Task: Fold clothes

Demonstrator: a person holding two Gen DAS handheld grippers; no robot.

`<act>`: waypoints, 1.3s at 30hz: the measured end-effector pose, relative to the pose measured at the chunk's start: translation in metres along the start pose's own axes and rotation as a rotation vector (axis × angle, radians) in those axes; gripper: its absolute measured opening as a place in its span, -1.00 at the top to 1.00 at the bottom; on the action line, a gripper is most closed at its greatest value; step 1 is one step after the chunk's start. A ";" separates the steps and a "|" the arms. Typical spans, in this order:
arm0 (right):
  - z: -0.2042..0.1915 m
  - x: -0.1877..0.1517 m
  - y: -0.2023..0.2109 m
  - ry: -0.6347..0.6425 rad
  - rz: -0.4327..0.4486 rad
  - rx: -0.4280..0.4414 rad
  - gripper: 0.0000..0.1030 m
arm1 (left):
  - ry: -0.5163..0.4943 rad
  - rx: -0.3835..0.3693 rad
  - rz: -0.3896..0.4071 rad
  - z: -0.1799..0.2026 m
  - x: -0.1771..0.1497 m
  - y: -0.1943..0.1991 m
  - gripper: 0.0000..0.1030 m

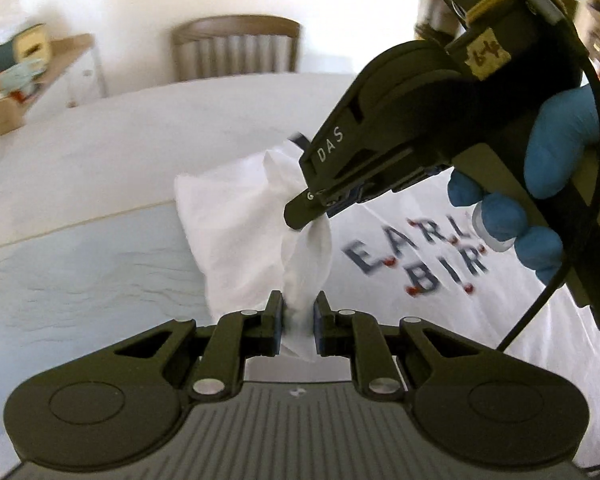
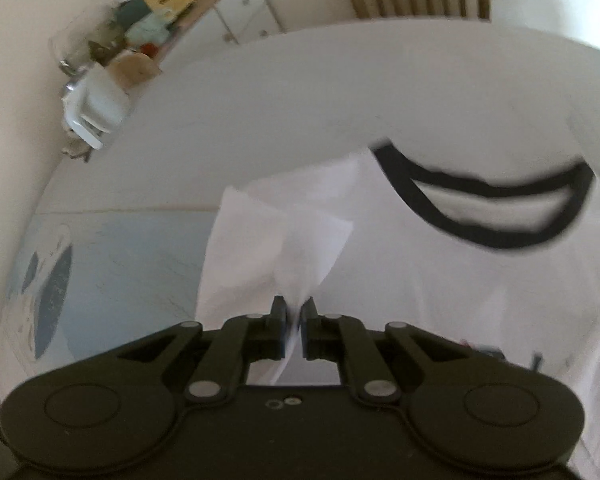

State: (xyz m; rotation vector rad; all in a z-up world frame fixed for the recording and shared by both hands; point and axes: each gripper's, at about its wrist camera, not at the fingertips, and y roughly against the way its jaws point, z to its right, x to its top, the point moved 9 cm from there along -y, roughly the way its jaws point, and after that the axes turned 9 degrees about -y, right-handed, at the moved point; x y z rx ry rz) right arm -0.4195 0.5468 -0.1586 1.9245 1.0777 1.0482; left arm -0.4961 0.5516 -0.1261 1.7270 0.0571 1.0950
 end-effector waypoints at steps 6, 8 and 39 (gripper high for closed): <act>0.016 -0.002 0.011 -0.007 -0.018 -0.010 -1.00 | -0.103 -0.125 -0.051 0.019 -0.020 -0.002 0.70; 0.020 0.007 0.019 0.002 0.015 -0.037 -1.00 | -0.138 -0.193 -0.060 0.022 -0.026 0.000 0.68; 0.075 0.016 0.083 0.275 0.147 -0.209 -1.00 | -0.071 -0.210 -0.056 -0.011 -0.018 0.006 0.67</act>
